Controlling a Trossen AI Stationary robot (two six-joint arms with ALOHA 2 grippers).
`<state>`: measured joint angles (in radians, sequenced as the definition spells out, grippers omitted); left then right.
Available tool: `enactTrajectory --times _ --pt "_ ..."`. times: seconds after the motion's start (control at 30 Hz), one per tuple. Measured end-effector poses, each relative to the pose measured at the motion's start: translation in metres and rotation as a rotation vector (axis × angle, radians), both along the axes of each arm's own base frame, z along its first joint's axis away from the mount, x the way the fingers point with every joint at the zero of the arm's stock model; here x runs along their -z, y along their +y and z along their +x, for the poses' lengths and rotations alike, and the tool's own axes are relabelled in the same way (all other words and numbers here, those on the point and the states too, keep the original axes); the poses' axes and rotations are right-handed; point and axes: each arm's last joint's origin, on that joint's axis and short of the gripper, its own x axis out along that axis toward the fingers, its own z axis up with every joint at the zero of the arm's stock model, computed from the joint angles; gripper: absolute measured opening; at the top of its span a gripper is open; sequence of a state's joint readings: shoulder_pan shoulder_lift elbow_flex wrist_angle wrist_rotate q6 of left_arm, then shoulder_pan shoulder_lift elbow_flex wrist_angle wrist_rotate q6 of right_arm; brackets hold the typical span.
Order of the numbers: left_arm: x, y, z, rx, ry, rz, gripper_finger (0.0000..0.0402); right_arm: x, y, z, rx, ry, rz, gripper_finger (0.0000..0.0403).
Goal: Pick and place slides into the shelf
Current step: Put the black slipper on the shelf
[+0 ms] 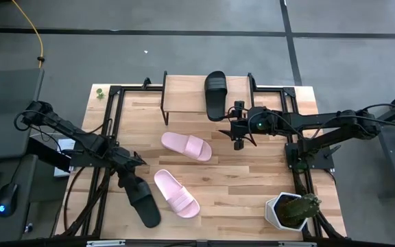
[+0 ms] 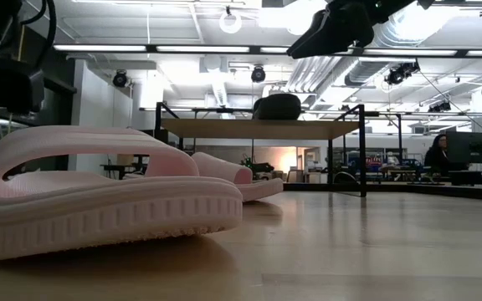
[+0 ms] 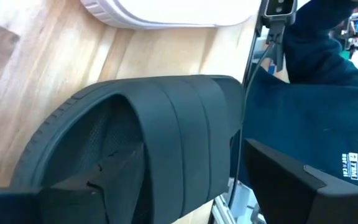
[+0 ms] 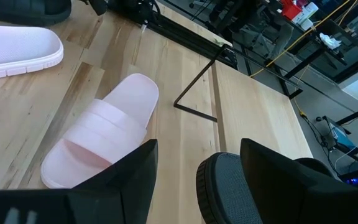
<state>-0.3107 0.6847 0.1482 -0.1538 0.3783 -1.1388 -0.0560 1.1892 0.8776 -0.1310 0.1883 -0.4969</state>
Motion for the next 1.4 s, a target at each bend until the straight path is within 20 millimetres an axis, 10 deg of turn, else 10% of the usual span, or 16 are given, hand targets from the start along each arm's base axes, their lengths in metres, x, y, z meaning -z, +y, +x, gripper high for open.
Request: enactTrajectory --times 0.93,1.4 --pt "0.0101 -0.0044 0.0099 0.037 0.054 -0.009 0.0255 0.0000 0.0000 0.0000 0.001 0.000 0.001 0.0220" --pt "0.0099 -0.0045 0.0100 0.041 0.050 -0.010 0.0137 0.0000 0.0000 -0.0001 0.001 0.000 0.000 0.0220"
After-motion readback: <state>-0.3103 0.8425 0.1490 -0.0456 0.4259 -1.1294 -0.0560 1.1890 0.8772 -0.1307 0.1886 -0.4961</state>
